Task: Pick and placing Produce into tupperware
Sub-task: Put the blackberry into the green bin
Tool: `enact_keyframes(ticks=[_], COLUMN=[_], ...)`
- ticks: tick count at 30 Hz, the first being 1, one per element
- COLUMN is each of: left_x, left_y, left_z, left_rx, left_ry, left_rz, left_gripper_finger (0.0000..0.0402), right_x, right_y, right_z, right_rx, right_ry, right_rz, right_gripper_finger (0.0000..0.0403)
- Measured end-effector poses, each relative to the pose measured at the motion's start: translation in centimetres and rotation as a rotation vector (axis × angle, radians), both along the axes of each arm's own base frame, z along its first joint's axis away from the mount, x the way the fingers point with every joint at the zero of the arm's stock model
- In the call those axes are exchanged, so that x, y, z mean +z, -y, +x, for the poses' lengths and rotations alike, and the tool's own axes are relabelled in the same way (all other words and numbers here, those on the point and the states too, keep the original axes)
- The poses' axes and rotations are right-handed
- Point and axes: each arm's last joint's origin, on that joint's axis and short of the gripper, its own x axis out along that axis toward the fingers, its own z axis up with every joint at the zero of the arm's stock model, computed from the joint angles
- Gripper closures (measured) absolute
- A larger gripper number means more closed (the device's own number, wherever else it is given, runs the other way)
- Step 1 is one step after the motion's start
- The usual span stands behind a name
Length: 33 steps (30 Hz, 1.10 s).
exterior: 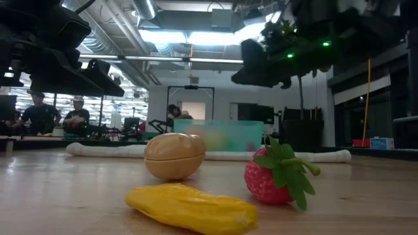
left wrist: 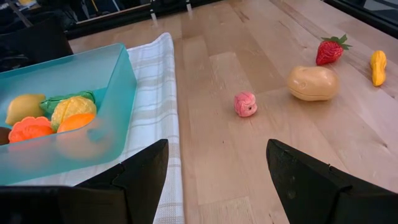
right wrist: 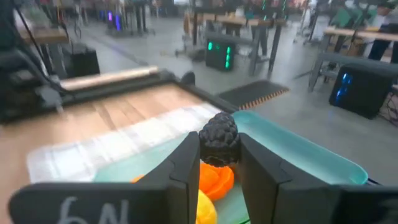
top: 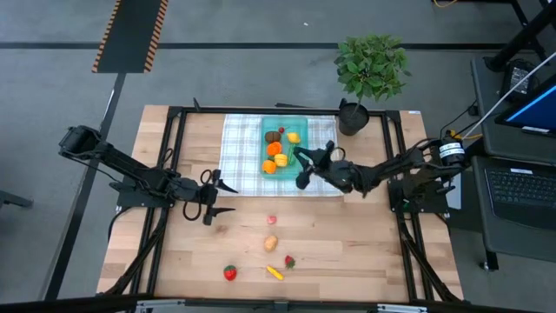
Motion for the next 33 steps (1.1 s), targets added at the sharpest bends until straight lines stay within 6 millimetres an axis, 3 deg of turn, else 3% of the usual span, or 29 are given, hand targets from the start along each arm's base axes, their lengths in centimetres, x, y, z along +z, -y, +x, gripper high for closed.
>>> enact_keyframes(ticks=[6,12,19,26,33], left_x=[-0.1,-0.1,-0.1,-0.1,-0.1], left_y=[0.0,0.0,0.0,0.0,0.0], left_z=[0.0,0.0,0.0,0.0,0.0], left_rx=[0.001,0.001,0.001,0.001,0.001], left_ry=[-0.006,-0.009,-0.010,-0.010,-0.010], left_rz=[-0.002,0.001,0.002,0.002,0.001], left_gripper_finger=[0.0137,0.0137,0.0137,0.0137,0.0137], right_x=[1.1,1.2,1.8,4.8,7.1], right_y=[3.0,4.1,4.3,4.3,4.2], right_z=[1.3,1.6,2.9,3.8,3.6], right_rx=[0.003,0.076,0.146,0.140,0.042], right_ry=[-0.028,-0.012,-0.180,-0.449,-0.503], right_rz=[0.055,0.122,0.299,0.510,0.702], right_gripper_finger=[0.0314,0.0315,0.0315,0.0315,0.0315])
